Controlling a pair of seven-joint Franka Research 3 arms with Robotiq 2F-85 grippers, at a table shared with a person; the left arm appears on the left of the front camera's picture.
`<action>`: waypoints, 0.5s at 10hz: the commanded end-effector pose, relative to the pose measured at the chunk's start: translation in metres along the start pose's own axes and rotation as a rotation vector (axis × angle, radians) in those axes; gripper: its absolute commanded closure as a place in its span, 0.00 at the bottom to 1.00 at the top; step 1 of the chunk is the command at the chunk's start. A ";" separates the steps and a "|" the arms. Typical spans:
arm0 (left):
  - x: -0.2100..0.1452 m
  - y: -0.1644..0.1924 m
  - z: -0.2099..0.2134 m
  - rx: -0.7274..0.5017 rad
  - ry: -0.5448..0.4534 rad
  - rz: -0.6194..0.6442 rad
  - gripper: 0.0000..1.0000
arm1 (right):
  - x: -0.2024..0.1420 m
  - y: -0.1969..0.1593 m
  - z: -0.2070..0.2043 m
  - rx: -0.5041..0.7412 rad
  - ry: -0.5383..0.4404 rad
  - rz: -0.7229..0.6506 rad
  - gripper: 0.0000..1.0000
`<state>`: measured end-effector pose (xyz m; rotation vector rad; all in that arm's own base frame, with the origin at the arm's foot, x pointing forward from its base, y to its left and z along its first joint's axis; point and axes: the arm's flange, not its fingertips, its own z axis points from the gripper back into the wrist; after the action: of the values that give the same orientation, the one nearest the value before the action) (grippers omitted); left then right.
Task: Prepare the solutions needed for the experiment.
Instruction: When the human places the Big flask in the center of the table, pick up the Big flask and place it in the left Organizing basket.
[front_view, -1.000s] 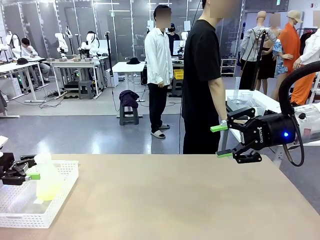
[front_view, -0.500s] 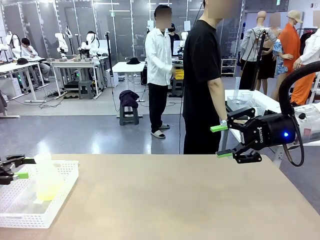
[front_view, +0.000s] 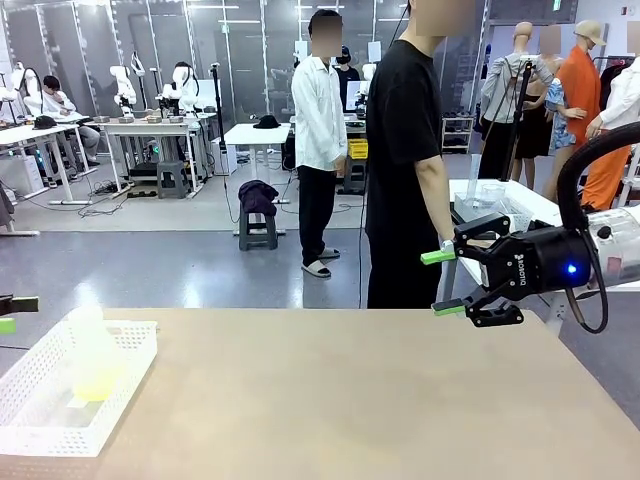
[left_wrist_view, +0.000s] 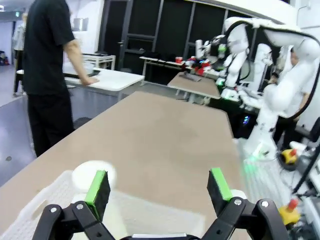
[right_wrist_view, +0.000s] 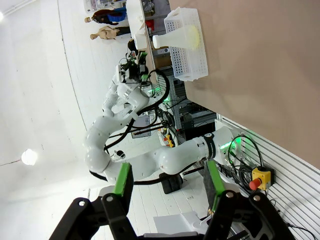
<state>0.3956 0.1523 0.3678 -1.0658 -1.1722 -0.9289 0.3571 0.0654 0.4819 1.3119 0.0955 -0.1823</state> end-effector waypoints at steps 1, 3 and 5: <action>0.039 -0.043 -0.023 -0.073 -0.045 0.137 0.00 | 0.000 0.001 0.000 0.007 0.002 0.004 0.28; 0.064 -0.063 -0.041 -0.170 -0.086 0.221 0.00 | 0.000 0.001 0.000 0.007 0.002 0.004 0.28; 0.092 -0.068 -0.060 -0.209 -0.178 0.366 0.00 | 0.000 0.001 0.000 0.007 0.002 0.004 0.28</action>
<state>0.3532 0.0811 0.4526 -1.4334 -1.0093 -0.7912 0.3571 0.0655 0.4820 1.3119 0.0954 -0.1821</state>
